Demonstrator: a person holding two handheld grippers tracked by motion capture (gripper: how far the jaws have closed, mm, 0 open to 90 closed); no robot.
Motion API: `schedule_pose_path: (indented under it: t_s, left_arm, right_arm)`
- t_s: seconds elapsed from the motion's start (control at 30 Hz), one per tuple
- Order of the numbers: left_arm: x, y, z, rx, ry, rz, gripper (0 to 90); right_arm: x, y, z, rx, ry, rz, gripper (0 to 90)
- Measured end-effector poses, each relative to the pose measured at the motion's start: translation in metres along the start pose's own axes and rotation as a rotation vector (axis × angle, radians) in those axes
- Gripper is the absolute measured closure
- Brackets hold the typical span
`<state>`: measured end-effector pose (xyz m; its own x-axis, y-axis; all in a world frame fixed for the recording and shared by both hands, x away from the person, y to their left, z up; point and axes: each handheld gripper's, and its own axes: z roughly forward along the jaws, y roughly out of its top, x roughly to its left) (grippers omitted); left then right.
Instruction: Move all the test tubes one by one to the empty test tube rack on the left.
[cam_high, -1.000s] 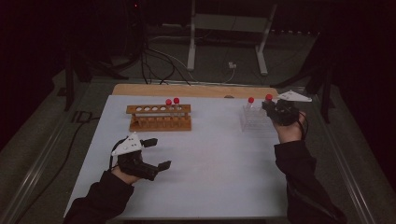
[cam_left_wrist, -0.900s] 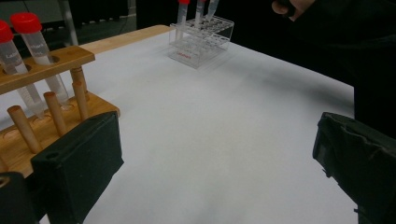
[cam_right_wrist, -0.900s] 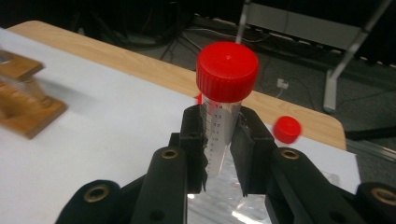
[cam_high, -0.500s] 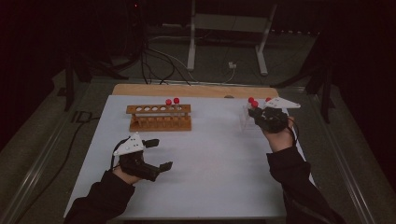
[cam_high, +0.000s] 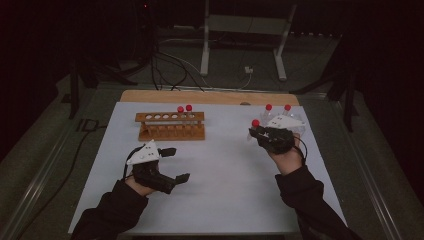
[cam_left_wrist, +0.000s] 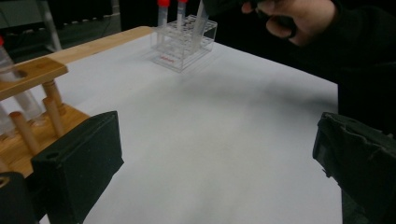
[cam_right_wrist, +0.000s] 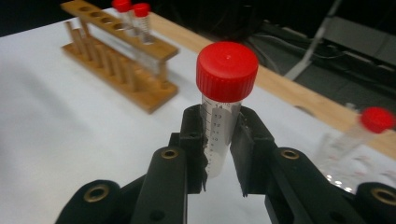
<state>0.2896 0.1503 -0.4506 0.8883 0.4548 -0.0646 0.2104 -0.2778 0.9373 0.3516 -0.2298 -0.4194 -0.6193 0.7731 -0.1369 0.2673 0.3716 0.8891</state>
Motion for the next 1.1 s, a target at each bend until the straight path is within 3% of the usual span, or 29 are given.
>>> schedule_pose_path:
  t_s: [0.77, 1.0, 1.1]
  left_arm:
    - [-0.007, 0.025, 0.026, 0.010, -0.059, 0.028, 2.8]
    - [-0.012, 0.035, 0.039, 0.005, -0.084, 0.050, 7.5]
    - [-0.013, 0.037, 0.045, -0.003, -0.110, 0.056, 16.8]
  right_arm:
    - [0.078, -0.014, 0.006, 0.045, 0.214, -0.103, 74.6]
    - [0.090, -0.014, 0.007, 0.046, 0.256, -0.116, 74.6]
    - [0.094, -0.014, 0.007, 0.051, 0.269, -0.125, 74.6]
